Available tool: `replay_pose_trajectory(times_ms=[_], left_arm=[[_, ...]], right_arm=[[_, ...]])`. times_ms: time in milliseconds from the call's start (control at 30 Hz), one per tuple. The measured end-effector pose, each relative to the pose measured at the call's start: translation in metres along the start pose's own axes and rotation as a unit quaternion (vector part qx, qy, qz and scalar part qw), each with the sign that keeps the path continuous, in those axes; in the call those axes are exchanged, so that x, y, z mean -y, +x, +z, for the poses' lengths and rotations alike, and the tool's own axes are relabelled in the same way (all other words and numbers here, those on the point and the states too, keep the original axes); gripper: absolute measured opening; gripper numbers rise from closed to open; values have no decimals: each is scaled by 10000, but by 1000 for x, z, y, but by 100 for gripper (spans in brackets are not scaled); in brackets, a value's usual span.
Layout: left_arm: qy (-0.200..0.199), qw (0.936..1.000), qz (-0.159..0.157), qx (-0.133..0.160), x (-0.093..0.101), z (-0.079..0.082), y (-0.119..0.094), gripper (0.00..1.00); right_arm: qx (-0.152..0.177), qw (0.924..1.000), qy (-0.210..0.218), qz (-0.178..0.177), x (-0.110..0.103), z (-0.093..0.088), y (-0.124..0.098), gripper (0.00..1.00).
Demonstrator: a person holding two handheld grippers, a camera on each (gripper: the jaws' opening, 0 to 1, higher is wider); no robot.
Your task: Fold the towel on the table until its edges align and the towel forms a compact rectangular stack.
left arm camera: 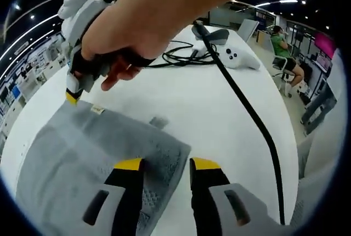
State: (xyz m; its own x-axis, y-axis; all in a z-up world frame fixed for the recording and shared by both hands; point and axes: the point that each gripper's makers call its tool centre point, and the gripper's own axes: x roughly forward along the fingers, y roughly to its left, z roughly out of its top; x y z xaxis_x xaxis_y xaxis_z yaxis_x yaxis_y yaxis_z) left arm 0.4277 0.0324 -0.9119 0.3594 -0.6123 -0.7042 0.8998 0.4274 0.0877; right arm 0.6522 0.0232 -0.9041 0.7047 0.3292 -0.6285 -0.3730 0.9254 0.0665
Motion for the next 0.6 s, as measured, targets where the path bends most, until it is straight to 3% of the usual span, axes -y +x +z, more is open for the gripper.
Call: replay_pose_trajectory(times_ms=[100,433,500,600], left_arm=[[-114,9998,-174,4,8,-1,1,25],[-132,9997,-185,-98,6,2,5,16],[-125,9996,-187,-144,7,2,5,15],[-143,9995,-222,-160,11,1,4,13]], right_arm=[[-92,10000,-9,24,-2,-4,6,29],[-140,9997,-191,79,0,-7,7,18],[-46,9999,96,86,2,-3,9,20],[67,9998,176,74,6,4,14,26]])
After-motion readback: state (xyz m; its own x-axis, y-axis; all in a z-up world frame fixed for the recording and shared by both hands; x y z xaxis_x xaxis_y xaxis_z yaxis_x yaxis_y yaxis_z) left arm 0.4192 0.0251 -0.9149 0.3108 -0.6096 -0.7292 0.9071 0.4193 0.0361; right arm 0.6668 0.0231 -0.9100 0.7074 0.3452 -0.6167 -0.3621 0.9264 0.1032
